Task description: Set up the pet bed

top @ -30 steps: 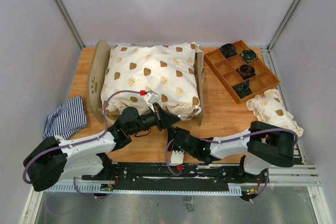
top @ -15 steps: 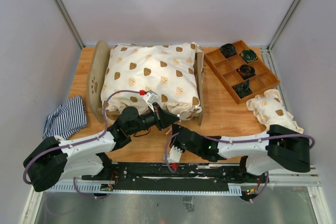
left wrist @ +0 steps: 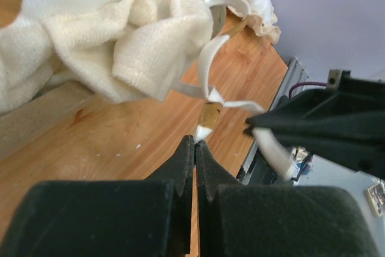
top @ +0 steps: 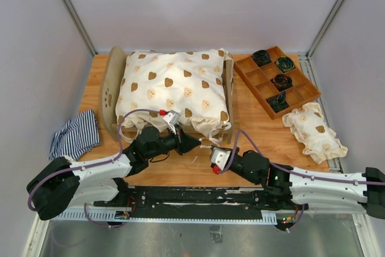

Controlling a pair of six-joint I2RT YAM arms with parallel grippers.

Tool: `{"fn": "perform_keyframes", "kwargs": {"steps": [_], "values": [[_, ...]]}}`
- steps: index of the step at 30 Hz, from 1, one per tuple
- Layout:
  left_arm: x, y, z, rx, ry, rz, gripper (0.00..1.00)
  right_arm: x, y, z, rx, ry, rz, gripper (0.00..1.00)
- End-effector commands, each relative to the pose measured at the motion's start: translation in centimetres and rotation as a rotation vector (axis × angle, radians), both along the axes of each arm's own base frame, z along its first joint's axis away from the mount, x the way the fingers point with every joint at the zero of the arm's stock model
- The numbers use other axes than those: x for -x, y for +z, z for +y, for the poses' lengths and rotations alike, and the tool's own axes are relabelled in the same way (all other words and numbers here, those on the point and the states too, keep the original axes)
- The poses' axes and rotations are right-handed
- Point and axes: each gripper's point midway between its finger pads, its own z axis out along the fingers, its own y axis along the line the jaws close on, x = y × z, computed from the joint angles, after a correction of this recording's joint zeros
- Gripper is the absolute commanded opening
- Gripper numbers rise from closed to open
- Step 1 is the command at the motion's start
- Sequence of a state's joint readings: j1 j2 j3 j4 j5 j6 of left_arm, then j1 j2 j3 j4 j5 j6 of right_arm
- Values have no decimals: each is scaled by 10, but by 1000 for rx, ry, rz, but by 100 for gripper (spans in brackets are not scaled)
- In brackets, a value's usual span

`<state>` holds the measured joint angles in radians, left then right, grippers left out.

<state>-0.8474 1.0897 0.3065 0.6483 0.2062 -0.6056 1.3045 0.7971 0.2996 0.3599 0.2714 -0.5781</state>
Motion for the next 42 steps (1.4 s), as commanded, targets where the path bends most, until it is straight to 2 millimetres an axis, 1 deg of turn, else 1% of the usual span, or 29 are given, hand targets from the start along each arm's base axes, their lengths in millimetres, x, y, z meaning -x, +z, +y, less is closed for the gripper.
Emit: {"fn": "perform_keyframes", "kwargs": {"steps": [1,6,8,10,15,19,24,29,33,38,42], "values": [[3,-16,8,-31,5,1,0,-9,8,-22,-312,-260,267,0],[10,-27,13,-54,-12,3,0,-27,-8,-56,-355,-469,317,0],[12,-29,14,-55,-17,4,0,-33,-15,-66,-362,-523,340,0],[13,-31,15,-56,-21,8,0,-37,-20,-71,-373,-551,366,0],[15,-36,14,-68,-33,19,0,-41,-38,-79,-352,-596,377,0],[15,-42,14,-81,-31,34,0,-46,-45,-84,-370,-646,398,0],[15,-44,12,-84,-40,42,0,-54,-55,-92,-378,-706,423,0],[15,-44,12,-84,-38,41,0,-59,-55,-88,-366,-691,415,0],[15,-45,12,-85,-37,44,0,-63,-51,-78,-365,-628,383,0],[16,-47,14,-87,-35,50,0,-68,-53,-81,-379,-658,393,0],[16,-46,15,-82,-29,47,0,-69,-62,-89,-412,-744,443,0]]}}
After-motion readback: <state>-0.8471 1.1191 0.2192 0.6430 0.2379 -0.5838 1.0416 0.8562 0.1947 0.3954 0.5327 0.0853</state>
